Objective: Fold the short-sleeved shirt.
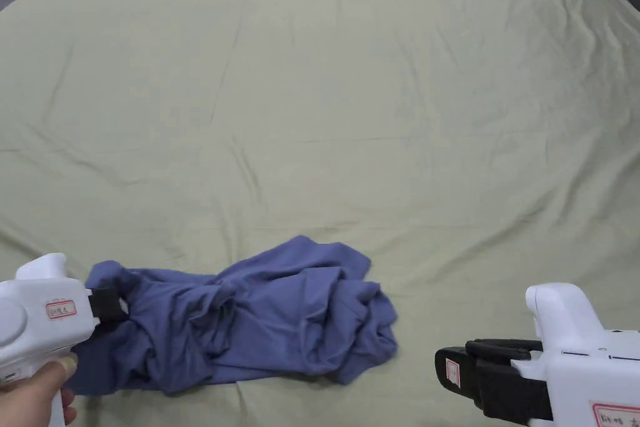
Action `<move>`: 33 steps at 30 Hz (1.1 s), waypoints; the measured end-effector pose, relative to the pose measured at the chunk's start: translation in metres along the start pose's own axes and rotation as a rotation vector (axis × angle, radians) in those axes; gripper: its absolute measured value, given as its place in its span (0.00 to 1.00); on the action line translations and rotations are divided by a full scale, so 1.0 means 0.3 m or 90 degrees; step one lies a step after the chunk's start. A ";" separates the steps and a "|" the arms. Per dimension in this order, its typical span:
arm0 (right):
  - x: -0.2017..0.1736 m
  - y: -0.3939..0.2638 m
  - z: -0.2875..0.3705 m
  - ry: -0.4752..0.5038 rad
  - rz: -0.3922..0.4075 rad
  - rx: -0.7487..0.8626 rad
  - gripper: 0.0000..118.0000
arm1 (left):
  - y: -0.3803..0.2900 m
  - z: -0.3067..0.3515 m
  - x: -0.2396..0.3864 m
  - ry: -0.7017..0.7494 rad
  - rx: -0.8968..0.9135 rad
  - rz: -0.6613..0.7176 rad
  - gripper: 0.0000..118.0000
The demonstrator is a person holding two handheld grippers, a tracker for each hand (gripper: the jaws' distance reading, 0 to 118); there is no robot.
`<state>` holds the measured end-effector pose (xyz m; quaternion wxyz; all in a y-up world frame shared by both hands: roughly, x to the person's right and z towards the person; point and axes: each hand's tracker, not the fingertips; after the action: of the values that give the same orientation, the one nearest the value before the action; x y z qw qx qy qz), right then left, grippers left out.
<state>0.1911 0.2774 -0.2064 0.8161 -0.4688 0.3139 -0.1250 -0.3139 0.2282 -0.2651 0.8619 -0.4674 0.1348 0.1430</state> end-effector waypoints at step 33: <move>0.104 -0.012 0.096 0.031 -0.072 0.076 0.02 | -0.177 -0.056 0.668 -0.196 -0.008 -0.129 0.00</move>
<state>0.2337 0.2796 -0.2054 0.8266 -0.4330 0.2985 -0.2003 -0.1110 0.2106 -0.3066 0.8793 -0.4567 -0.0478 0.1262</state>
